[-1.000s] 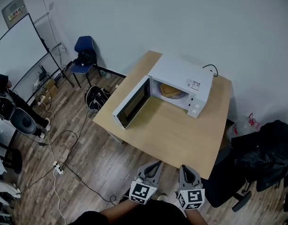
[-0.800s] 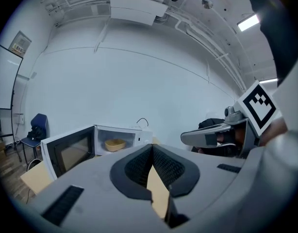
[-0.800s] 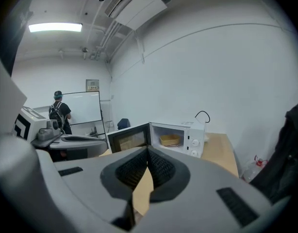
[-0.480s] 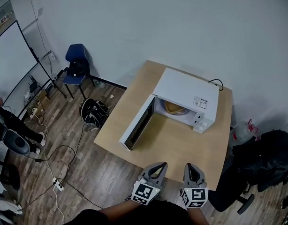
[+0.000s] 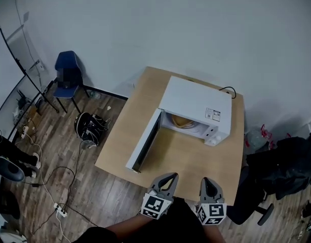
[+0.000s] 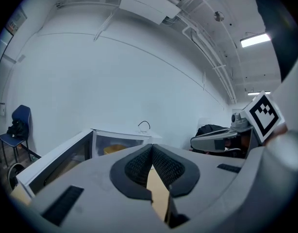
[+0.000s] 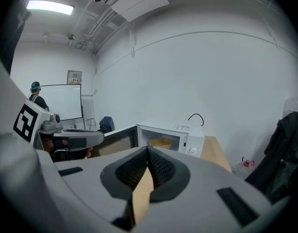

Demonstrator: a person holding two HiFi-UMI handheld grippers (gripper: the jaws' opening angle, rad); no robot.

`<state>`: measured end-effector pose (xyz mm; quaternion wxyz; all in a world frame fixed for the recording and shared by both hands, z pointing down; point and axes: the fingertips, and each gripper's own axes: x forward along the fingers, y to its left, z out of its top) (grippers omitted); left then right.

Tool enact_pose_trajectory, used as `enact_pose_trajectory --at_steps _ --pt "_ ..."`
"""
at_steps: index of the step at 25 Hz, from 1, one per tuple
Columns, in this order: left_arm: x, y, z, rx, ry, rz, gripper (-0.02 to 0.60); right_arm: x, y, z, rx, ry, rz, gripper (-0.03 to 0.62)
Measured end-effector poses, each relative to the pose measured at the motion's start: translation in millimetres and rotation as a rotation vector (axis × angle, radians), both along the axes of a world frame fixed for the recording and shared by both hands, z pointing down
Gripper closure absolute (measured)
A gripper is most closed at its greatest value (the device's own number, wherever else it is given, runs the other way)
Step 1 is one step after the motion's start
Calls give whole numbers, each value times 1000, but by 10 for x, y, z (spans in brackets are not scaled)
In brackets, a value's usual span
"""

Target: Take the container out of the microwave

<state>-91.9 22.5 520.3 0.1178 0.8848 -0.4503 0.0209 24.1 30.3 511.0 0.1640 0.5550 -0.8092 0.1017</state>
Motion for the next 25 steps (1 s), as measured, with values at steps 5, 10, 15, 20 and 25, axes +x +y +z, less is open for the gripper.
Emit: enact_pose_trajectory --at_steps 5,10,15,20,25 --pt "36 -265 -29 0 -2 8 569 35 -138 63 -12 -5 18 535" --pt "121 -572 13 -6 -31 12 569 66 -395 82 -4 -44 24 534" --pt "285 -953 58 -9 -66 41 569 211 -730 76 -8 -84 38 536" --pt "402 -1371 149 -1 -127 42 569 417 -1053 69 -1 -92 59 536" --pt "508 -1808 305 22 -198 20 568 524 -1239 128 -18 -77 54 535"
